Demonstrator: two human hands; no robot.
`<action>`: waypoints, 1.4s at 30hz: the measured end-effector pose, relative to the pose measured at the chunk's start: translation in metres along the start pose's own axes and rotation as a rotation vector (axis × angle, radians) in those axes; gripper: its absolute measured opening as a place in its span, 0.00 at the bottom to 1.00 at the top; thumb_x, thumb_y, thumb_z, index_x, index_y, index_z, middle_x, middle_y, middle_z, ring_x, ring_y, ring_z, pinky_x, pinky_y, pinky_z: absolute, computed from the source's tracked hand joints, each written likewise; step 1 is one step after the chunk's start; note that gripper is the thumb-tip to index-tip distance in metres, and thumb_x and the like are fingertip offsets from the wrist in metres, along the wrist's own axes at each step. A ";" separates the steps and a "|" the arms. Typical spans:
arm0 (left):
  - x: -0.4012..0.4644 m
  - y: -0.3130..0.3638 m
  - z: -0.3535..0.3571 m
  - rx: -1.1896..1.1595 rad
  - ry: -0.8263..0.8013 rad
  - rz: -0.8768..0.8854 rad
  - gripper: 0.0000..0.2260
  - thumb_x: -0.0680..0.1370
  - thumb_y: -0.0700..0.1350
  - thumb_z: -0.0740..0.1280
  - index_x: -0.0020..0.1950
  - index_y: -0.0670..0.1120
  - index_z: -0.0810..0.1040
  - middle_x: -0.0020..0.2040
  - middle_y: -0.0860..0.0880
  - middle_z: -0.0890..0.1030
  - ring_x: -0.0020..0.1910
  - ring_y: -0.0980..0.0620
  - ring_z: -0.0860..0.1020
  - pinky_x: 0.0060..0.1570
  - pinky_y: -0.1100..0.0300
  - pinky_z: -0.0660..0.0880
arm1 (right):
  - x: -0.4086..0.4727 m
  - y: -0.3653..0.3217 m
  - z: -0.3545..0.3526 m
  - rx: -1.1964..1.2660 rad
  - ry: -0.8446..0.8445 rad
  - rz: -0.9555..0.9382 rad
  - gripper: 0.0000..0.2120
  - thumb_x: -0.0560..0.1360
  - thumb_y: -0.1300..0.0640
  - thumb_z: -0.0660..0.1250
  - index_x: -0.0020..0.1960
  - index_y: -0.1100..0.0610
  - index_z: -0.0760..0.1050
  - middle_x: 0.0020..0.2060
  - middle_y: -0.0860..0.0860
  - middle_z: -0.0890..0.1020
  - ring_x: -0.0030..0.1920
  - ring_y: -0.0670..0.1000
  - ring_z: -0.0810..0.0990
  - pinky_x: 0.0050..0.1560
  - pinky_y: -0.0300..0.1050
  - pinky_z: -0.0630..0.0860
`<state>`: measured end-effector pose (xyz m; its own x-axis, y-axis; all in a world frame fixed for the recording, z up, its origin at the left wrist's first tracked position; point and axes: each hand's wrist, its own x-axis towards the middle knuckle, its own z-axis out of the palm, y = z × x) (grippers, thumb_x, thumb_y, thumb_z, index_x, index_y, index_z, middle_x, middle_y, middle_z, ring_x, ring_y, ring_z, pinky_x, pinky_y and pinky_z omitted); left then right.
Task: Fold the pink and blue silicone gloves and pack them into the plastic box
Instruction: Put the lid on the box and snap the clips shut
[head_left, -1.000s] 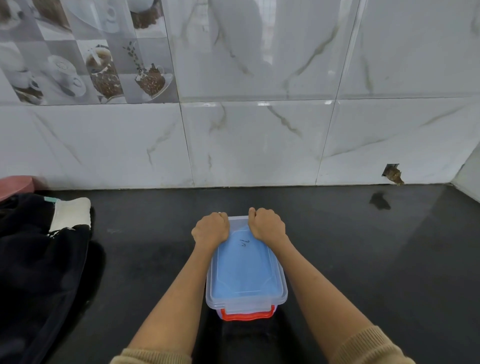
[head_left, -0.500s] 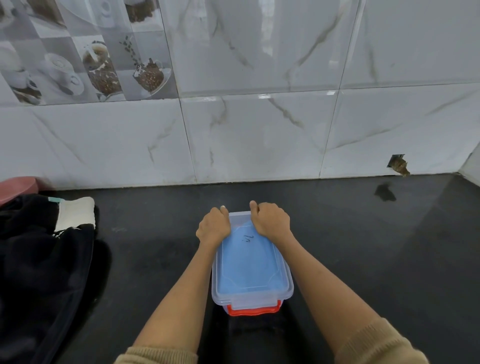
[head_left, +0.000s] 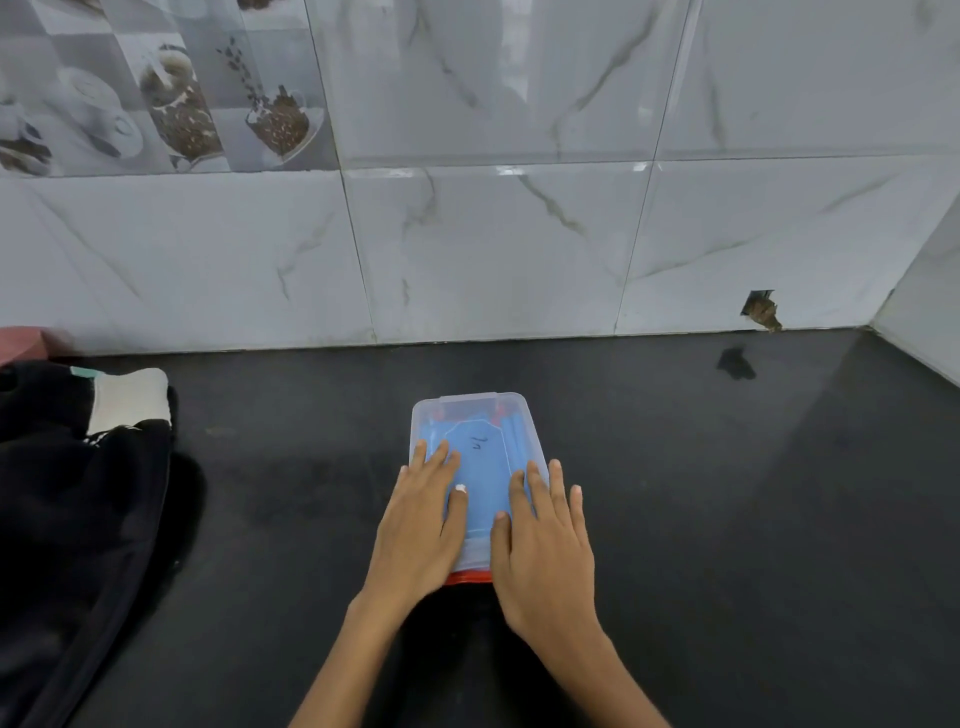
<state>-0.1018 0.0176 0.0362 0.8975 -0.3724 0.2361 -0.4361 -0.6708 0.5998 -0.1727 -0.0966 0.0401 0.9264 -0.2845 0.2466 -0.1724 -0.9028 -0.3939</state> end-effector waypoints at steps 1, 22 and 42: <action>-0.002 0.002 -0.002 0.038 -0.021 -0.014 0.21 0.82 0.47 0.53 0.76 0.47 0.58 0.77 0.54 0.56 0.75 0.61 0.45 0.72 0.64 0.41 | -0.001 -0.002 -0.002 -0.028 -0.001 0.006 0.25 0.81 0.52 0.48 0.75 0.60 0.57 0.76 0.56 0.58 0.77 0.57 0.47 0.72 0.52 0.36; -0.050 0.079 0.010 0.367 -0.075 0.042 0.16 0.81 0.53 0.51 0.66 0.55 0.70 0.65 0.57 0.71 0.65 0.55 0.67 0.68 0.58 0.58 | 0.061 0.082 -0.041 -0.009 0.048 -0.014 0.25 0.73 0.73 0.56 0.52 0.44 0.77 0.52 0.42 0.81 0.73 0.49 0.64 0.69 0.56 0.25; 0.003 0.057 0.039 0.451 -0.131 0.012 0.33 0.79 0.63 0.45 0.78 0.46 0.43 0.79 0.50 0.44 0.78 0.53 0.43 0.74 0.57 0.40 | 0.070 0.121 -0.029 0.868 -0.257 0.706 0.23 0.72 0.38 0.65 0.46 0.60 0.75 0.45 0.55 0.82 0.41 0.52 0.82 0.37 0.44 0.78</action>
<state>-0.1265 -0.0466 0.0408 0.8893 -0.4398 0.1253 -0.4568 -0.8671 0.1986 -0.1387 -0.2345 0.0352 0.7732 -0.4742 -0.4210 -0.4843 -0.0130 -0.8748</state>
